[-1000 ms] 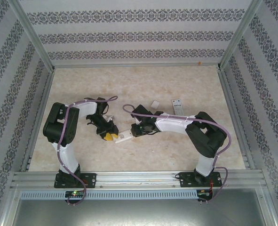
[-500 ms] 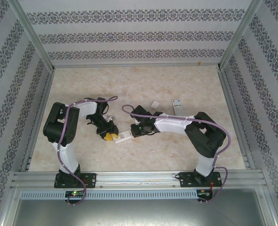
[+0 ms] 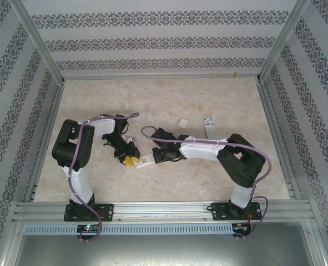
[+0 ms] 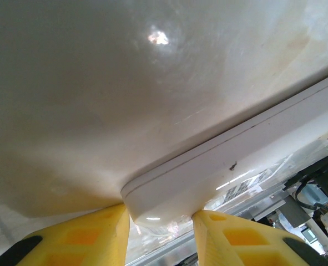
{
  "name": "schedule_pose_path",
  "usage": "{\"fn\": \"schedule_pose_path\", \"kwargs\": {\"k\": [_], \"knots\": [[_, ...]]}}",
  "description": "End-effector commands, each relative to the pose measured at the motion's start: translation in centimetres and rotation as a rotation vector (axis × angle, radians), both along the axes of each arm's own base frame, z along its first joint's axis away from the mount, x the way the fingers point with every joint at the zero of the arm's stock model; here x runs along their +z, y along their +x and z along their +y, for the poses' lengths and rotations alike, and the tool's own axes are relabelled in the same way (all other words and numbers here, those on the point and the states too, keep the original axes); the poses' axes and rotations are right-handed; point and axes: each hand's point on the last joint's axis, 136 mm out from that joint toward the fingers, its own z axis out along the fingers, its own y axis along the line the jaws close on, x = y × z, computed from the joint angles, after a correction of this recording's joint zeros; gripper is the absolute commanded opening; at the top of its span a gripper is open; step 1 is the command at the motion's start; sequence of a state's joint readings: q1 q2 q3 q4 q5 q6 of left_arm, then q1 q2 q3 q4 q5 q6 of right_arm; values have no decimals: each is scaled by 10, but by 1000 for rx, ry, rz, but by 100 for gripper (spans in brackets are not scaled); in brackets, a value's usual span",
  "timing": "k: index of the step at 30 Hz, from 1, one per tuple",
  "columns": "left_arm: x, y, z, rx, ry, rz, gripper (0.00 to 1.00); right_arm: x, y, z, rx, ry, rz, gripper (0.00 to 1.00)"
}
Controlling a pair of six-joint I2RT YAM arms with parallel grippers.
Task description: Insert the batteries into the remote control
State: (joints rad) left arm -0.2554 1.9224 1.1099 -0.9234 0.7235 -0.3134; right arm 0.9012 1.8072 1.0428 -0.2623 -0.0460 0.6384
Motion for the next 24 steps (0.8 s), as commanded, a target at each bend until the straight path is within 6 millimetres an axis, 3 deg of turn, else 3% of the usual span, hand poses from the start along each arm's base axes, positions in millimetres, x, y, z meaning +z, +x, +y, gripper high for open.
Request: {"fn": "schedule_pose_path", "kwargs": {"k": [1, 6, 11, 21, 24], "knots": [[-50, 22, 22, -81, 199, -112, 36, -11, -60, 42, 125, 156, 199, 9], [-49, 48, 18, -64, 212, -152, 34, -2, -59, 44, 81, 196, 194, 8], [-52, 61, 23, -56, 261, -183, 34, -7, -67, 37, 51, 174, 196, 8], [-43, 65, 42, -62, 366, -245, 37, 10, -41, -13, -89, 37, 77, 11], [-39, 65, 39, -52, 348, -250, 38, 12, -37, -19, -93, 32, 78, 12]]}}
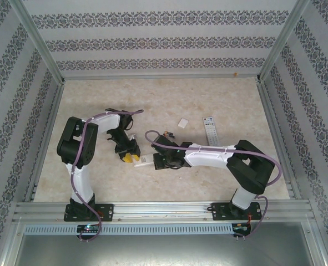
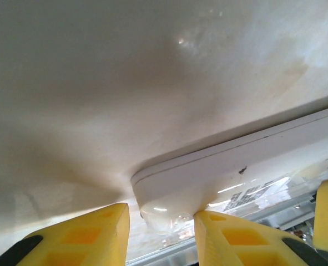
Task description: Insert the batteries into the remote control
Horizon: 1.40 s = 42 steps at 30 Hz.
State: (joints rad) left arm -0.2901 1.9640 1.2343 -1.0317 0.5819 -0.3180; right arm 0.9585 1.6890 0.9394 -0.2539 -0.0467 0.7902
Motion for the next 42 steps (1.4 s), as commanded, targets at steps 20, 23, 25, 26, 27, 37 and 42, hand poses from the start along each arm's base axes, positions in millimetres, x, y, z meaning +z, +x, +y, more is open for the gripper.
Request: {"fn": "schedule_pose_path", "kwargs": {"k": [20, 23, 25, 26, 27, 37, 42], "knots": [[1, 51, 13, 51, 75, -294, 59, 27, 15, 6, 38, 137, 124, 24], [-2, 53, 13, 34, 78, -294, 60, 28, 3, 14, 27, 147, 135, 23], [-2, 54, 13, 31, 80, -286, 60, 29, -4, 17, 33, 134, 132, 24], [-1, 54, 13, 34, 81, -284, 58, 29, -7, 18, 36, 127, 128, 24], [0, 54, 13, 40, 81, -279, 56, 29, -11, 18, 36, 116, 121, 25], [32, 57, 19, 91, 79, -321, 53, 20, -30, 41, 31, 68, 148, 27], [43, 71, 26, 117, 80, -350, 59, 12, -27, 44, 7, 77, 165, 25]]}}
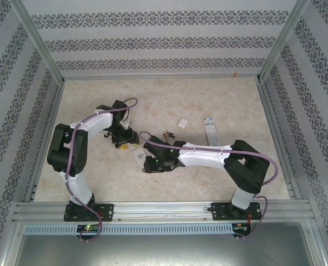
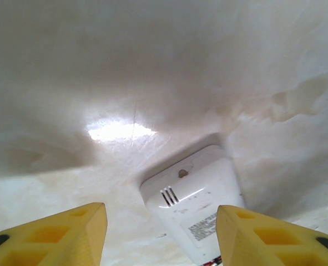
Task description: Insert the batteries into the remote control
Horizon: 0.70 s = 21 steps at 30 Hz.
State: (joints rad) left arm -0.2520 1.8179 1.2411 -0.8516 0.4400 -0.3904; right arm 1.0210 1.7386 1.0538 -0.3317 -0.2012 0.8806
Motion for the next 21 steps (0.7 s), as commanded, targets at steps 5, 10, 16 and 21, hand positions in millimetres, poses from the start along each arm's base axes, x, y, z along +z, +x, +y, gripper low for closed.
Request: {"fn": "schedule_pose_path", "kwargs": {"k": [5, 10, 16, 21], "knots": [[13, 23, 7, 27, 8, -22, 63, -9, 11, 13, -40, 3, 7, 25], [3, 25, 5, 15, 3, -6, 63, -14, 19, 19, -44, 7, -6, 25], [-3, 23, 9, 20, 11, 6, 64, -24, 25, 12, -70, -30, 3, 25], [-2, 19, 17, 42, 14, 13, 66, -26, 41, -4, -111, -55, -4, 24]]}}
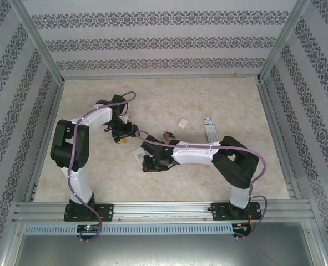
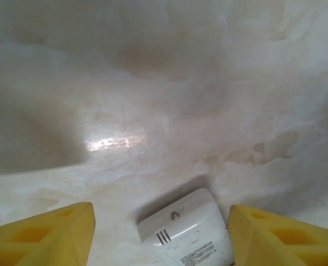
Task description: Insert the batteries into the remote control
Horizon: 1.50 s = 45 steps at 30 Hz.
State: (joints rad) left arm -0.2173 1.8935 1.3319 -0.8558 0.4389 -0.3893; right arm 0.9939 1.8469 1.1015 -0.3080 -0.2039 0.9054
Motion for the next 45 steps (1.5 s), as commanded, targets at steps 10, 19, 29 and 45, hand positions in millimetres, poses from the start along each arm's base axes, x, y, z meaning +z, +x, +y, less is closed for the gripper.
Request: {"fn": "schedule_pose_path", "kwargs": {"k": [10, 19, 29, 45], "knots": [[-8, -34, 11, 21, -10, 79, 64, -2, 34, -13, -24, -26, -16, 22], [1, -53, -2, 22, -117, 91, 64, 12, 35, -10, -10, 4, -27, 25], [-16, -59, -7, 21, -145, 132, 59, 33, 28, -24, -62, 31, -35, 29], [-26, -72, -11, 29, -182, 179, 54, 15, 18, -11, -56, 31, 30, 23]]}}
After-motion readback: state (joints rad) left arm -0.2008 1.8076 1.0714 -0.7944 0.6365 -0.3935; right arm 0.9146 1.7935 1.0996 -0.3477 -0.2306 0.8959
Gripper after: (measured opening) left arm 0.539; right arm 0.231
